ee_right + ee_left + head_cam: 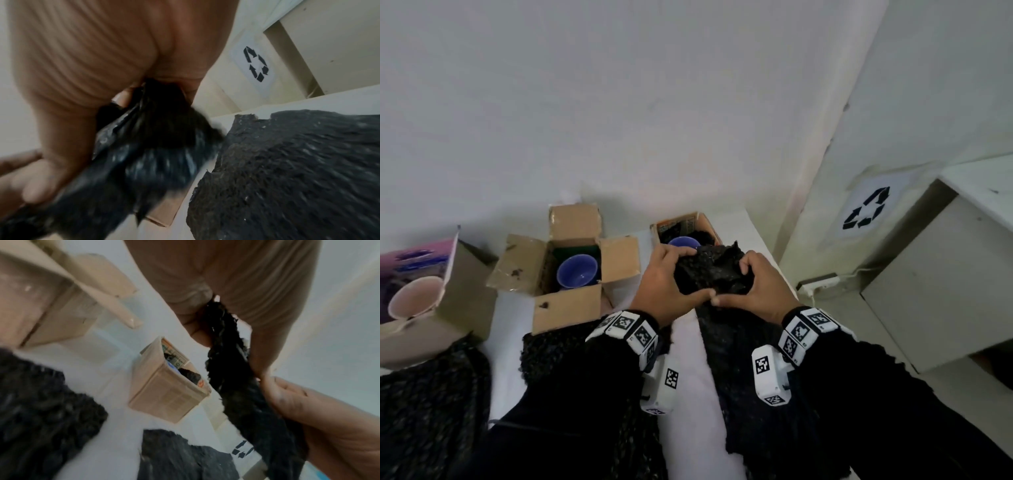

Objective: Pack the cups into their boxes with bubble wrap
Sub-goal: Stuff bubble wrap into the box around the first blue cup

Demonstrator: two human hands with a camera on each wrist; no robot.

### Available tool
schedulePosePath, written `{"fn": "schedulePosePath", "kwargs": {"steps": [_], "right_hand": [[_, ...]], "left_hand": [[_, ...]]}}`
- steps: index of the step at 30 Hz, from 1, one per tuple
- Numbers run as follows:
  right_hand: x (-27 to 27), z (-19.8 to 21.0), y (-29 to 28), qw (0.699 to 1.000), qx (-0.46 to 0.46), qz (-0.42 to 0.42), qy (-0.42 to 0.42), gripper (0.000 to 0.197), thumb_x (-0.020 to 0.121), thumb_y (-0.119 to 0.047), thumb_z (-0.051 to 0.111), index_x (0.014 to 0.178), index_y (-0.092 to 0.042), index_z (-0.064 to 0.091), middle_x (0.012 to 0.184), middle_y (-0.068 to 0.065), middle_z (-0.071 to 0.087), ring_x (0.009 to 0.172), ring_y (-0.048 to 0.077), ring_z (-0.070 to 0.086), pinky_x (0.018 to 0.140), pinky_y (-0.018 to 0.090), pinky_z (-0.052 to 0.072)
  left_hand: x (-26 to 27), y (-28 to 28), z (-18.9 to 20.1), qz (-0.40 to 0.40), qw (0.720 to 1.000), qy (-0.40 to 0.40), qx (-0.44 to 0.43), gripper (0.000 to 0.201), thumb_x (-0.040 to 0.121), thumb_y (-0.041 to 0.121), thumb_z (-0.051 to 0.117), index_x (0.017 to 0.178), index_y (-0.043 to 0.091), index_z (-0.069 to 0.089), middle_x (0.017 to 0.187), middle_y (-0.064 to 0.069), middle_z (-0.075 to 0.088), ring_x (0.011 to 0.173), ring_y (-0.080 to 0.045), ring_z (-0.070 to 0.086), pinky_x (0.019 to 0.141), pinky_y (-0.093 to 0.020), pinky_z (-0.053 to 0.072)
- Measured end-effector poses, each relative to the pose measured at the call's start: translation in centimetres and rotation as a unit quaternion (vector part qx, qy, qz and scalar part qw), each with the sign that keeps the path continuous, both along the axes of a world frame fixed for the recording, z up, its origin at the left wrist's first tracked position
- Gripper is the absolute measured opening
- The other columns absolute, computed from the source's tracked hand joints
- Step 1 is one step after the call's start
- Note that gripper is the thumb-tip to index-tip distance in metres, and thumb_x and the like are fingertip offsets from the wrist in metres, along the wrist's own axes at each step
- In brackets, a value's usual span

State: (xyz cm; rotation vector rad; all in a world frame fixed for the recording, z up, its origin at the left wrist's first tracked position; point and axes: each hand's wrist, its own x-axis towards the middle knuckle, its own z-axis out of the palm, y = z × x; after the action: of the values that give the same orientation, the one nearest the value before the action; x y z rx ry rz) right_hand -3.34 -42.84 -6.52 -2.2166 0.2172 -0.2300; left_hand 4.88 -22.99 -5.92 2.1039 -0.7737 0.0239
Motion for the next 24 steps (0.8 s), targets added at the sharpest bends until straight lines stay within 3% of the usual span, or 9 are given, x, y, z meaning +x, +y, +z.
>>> {"fn": "schedulePosePath", "kwargs": {"steps": [3,6,8,10,12,15,17,21,24], "right_hand": [[1.7,0.1,0.4,0.997,-0.030,0.052,0.044,0.059,0.064,-0.034,0.086,0.099,-0.023,0.040,0.081,-0.006,0.059,0.069,0.011,0.056,0.064,0.031,0.046],[3.6,0.0,0.1,0.996,-0.064,0.054,0.032,0.043,0.078,-0.017,0.075,0.114,-0.031,0.056,0.095,-0.005,0.069,0.085,0.015,0.065,0.079,0.031,0.051],[5.0,-0.1,-0.3,0.994,-0.089,0.059,0.018,0.029,0.082,-0.014,0.071,0.106,-0.030,0.068,0.094,-0.005,0.063,0.088,0.016,0.061,0.077,0.028,0.046],[6.4,-0.2,-0.6,0.989,-0.139,0.054,-0.007,0.023,0.082,-0.010,0.070,0.100,-0.025,0.072,0.093,-0.004,0.049,0.090,0.016,0.049,0.076,0.025,0.039],[7.8,-0.1,-0.8,0.979,-0.188,0.039,-0.060,0.025,0.078,-0.005,0.070,0.096,-0.022,0.072,0.100,-0.001,0.046,0.095,0.018,0.043,0.079,0.027,0.041],[9.4,0.1,-0.4,0.972,-0.214,0.007,-0.099,0.033,0.070,0.001,0.065,0.093,-0.022,0.062,0.104,0.000,0.045,0.095,0.021,0.044,0.066,0.035,0.048],[10.0,-0.2,-0.2,0.974,-0.210,0.009,-0.084,0.030,0.069,-0.001,0.057,0.090,-0.022,0.055,0.102,-0.003,0.044,0.091,0.020,0.044,0.060,0.035,0.046],[10.8,-1.8,-0.1,0.949,-0.287,0.128,-0.027,0.021,0.066,-0.006,0.054,0.080,-0.019,0.062,0.092,0.002,0.056,0.082,0.026,0.053,0.060,0.032,0.041],[10.7,-2.2,-0.2,0.917,-0.353,0.186,0.007,0.022,0.067,-0.026,0.046,0.078,-0.022,0.065,0.078,-0.003,0.060,0.077,0.023,0.057,0.070,0.033,0.038]], "left_hand": [[1.9,0.7,0.6,-0.031,0.995,0.004,0.100,0.076,0.061,0.031,0.088,0.127,0.019,0.053,0.113,0.001,0.041,0.102,-0.010,0.045,0.091,-0.016,0.034],[3.5,1.3,0.8,-0.028,0.986,-0.020,0.165,0.045,0.073,0.021,0.079,0.115,0.020,0.063,0.104,-0.003,0.053,0.097,-0.024,0.056,0.086,-0.029,0.043],[4.5,1.5,0.8,-0.016,0.982,-0.050,0.181,0.027,0.079,0.022,0.074,0.105,0.020,0.069,0.095,-0.004,0.056,0.088,-0.026,0.058,0.077,-0.037,0.048],[5.5,1.5,0.7,0.003,0.978,-0.103,0.180,0.019,0.079,0.024,0.075,0.096,0.018,0.073,0.097,-0.003,0.055,0.082,-0.024,0.056,0.070,-0.036,0.049],[6.4,1.3,0.7,0.017,0.970,-0.173,0.173,0.015,0.076,0.022,0.078,0.090,0.018,0.075,0.096,-0.001,0.057,0.080,-0.023,0.055,0.065,-0.034,0.049],[7.7,0.7,0.4,0.023,0.963,-0.201,0.178,0.029,0.078,0.015,0.074,0.107,0.020,0.071,0.090,0.000,0.064,0.078,-0.025,0.057,0.061,-0.032,0.046],[8.2,0.4,-0.3,0.012,0.963,-0.180,0.200,0.037,0.078,0.010,0.071,0.114,0.020,0.067,0.089,-0.003,0.067,0.079,-0.027,0.060,0.062,-0.034,0.049],[8.7,0.0,-2.2,-0.063,0.943,-0.135,0.298,0.031,0.076,0.005,0.061,0.102,0.017,0.072,0.093,-0.006,0.067,0.086,-0.031,0.061,0.068,-0.039,0.052],[8.6,-0.1,-2.5,-0.098,0.914,-0.179,0.352,0.034,0.078,0.027,0.044,0.087,0.020,0.076,0.085,0.001,0.066,0.084,-0.026,0.054,0.072,-0.038,0.045]]}}
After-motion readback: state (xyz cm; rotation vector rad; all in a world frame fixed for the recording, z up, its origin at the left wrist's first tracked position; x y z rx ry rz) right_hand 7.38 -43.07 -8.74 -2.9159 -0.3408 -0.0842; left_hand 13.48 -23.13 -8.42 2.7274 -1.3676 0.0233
